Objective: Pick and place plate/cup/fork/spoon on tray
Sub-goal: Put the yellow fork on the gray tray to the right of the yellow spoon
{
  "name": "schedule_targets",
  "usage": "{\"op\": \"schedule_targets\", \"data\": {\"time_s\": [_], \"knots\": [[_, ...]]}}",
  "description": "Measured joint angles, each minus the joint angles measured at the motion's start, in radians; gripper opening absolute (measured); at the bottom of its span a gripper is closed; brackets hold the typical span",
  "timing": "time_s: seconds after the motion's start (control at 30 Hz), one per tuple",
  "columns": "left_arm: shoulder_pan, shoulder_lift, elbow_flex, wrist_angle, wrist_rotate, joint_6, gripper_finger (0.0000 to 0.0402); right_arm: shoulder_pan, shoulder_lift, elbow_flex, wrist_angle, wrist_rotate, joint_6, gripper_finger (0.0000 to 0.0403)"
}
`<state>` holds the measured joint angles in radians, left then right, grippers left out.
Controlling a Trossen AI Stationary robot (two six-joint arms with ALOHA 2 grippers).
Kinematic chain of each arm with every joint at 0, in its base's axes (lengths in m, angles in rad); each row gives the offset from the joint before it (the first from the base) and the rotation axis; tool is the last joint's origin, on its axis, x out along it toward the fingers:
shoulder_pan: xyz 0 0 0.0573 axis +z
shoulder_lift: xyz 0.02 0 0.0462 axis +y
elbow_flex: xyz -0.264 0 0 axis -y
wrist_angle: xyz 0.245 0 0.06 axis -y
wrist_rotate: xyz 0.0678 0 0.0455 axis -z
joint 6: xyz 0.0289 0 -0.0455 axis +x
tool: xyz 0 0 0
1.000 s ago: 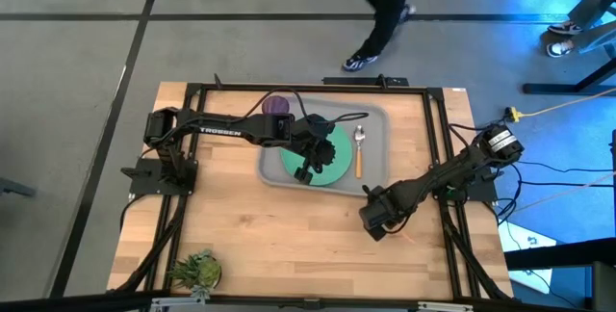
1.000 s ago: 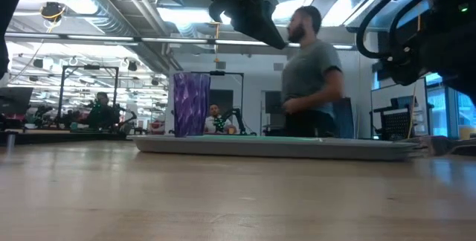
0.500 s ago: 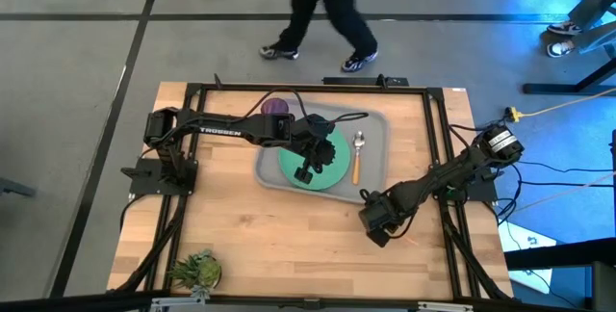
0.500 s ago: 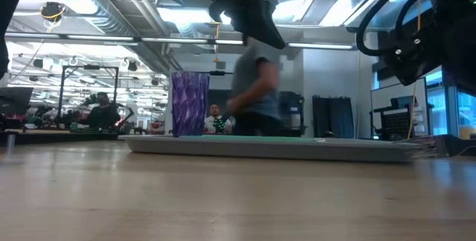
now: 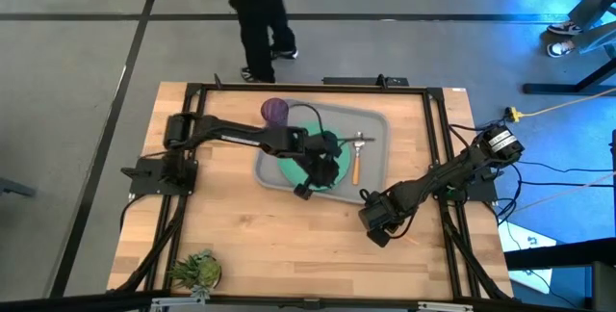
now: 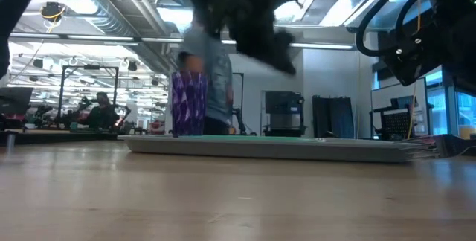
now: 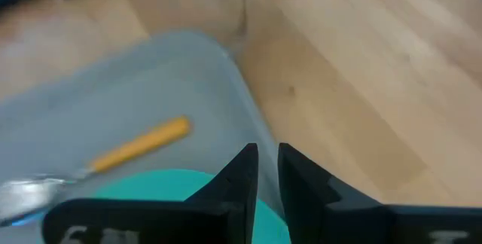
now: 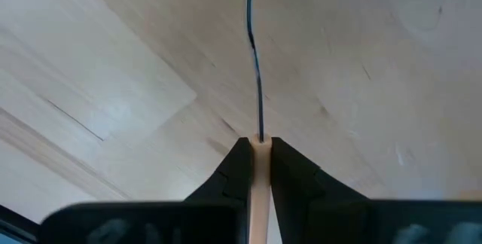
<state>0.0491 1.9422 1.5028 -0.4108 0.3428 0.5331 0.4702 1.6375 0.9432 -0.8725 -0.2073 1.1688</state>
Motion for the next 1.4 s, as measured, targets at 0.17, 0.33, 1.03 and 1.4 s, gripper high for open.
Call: {"op": "schedule_targets", "data": {"time_s": [0.17,0.33,1.03,1.4], "knots": [[-0.005,0.083,-0.002,0.04,0.138,-0.032,0.0018,0.0,0.0,0.0,0.0,0.0,0.0,0.0033],[-0.022,0.121,-0.001,0.064,0.175,-0.026,0.0002,0.0,0.0,-0.001,0.002,-0.007,-0.001,0.0033],[-0.089,0.203,-0.002,0.11,0.012,0.054,0.0,0.0,0.0,-0.001,0.015,-0.053,-0.004,0.0033],[-0.085,0.243,0.0,0.181,-0.042,0.075,0.0,-0.01,0.0,-0.001,0.021,-0.052,-0.013,0.0033]]}}
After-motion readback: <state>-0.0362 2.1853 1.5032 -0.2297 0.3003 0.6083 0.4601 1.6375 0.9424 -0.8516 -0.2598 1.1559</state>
